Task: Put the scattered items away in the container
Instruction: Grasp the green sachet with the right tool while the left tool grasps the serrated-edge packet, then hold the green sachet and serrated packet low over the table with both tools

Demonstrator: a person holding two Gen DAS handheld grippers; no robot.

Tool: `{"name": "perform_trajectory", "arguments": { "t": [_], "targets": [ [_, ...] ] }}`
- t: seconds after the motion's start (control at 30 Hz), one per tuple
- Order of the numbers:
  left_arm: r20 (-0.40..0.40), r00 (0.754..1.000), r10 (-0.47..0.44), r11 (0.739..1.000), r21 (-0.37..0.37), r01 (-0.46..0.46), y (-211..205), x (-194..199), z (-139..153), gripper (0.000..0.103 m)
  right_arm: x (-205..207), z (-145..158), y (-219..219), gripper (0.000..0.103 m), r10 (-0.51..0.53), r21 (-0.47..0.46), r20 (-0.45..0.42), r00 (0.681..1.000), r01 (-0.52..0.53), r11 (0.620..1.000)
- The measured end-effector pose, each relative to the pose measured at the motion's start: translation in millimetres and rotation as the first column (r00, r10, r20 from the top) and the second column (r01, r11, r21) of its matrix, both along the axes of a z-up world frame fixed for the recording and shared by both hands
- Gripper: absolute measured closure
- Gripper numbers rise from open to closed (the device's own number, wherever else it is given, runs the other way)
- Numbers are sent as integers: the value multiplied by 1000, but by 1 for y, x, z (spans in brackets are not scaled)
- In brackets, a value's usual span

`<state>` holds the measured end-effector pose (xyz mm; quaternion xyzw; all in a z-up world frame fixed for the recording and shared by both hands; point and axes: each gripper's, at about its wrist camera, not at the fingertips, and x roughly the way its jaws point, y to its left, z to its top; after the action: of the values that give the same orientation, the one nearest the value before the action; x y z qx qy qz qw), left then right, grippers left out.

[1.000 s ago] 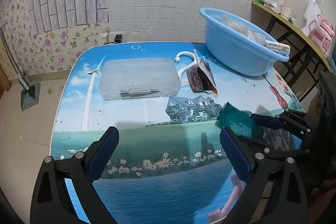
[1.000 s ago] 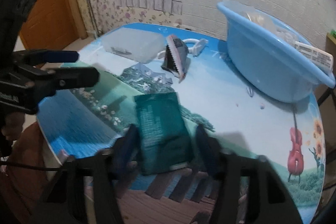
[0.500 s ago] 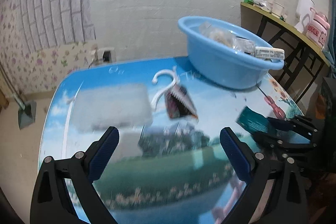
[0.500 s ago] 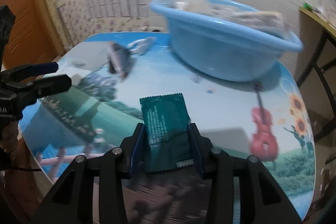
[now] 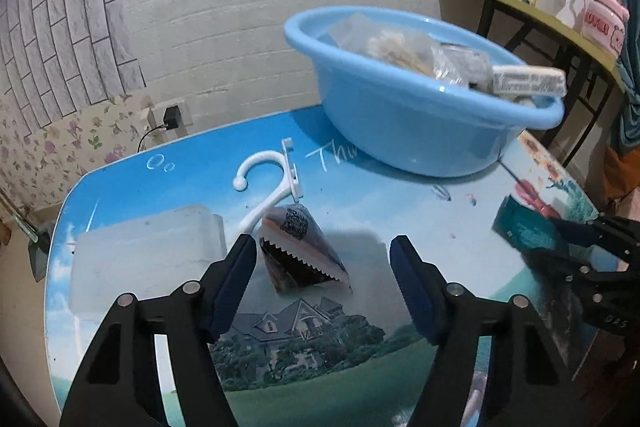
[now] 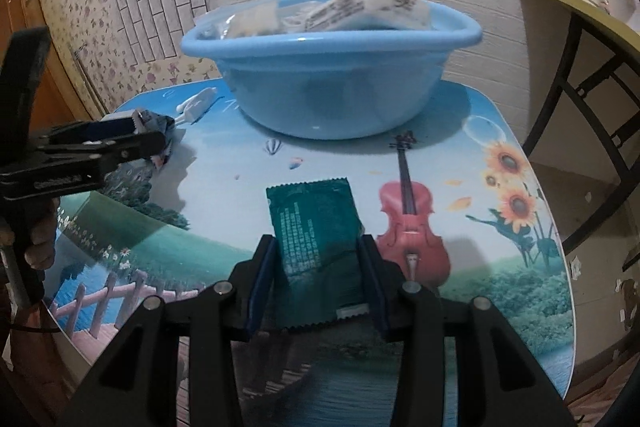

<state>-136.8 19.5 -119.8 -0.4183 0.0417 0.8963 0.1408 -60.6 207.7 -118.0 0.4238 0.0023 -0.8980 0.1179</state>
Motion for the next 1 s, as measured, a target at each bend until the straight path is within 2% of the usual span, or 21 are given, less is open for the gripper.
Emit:
{"name": "perform_trajectory", "arguments": {
  "t": [0.03, 0.07, 0.1, 0.2, 0.63, 1.0],
  "targets": [
    [7, 1000, 3, 1000, -4, -3, 0, -1, -3, 43, 0, 0, 0, 62, -1, -3, -2, 1000, 1, 1000],
    [18, 1000, 12, 1000, -14, -11, 0, -3, -5, 56, -1, 0, 1, 62, 0, -4, -3, 1000, 0, 1000],
    [18, 1000, 17, 1000, -18, -17, -1, -4, -5, 64, -1, 0, 1, 62, 0, -4, -4, 1000, 0, 1000],
    [27, 1000, 2, 1000, 11, -2, -4, -2, -4, 68, -4, -1, -1, 62, 3, -5, -4, 1000, -3, 1000],
    [18, 999, -33, 997, 65, 32, -9, 48, 17, 71, 2, 2, 6, 62, -1, -13, -17, 1000, 1, 1000],
    [60, 998, -1, 1000, 6, 1, -10, 73, 1, 71, 7, -3, 6, 62, 4, 4, -10, 1000, -4, 1000]
  ]
}}
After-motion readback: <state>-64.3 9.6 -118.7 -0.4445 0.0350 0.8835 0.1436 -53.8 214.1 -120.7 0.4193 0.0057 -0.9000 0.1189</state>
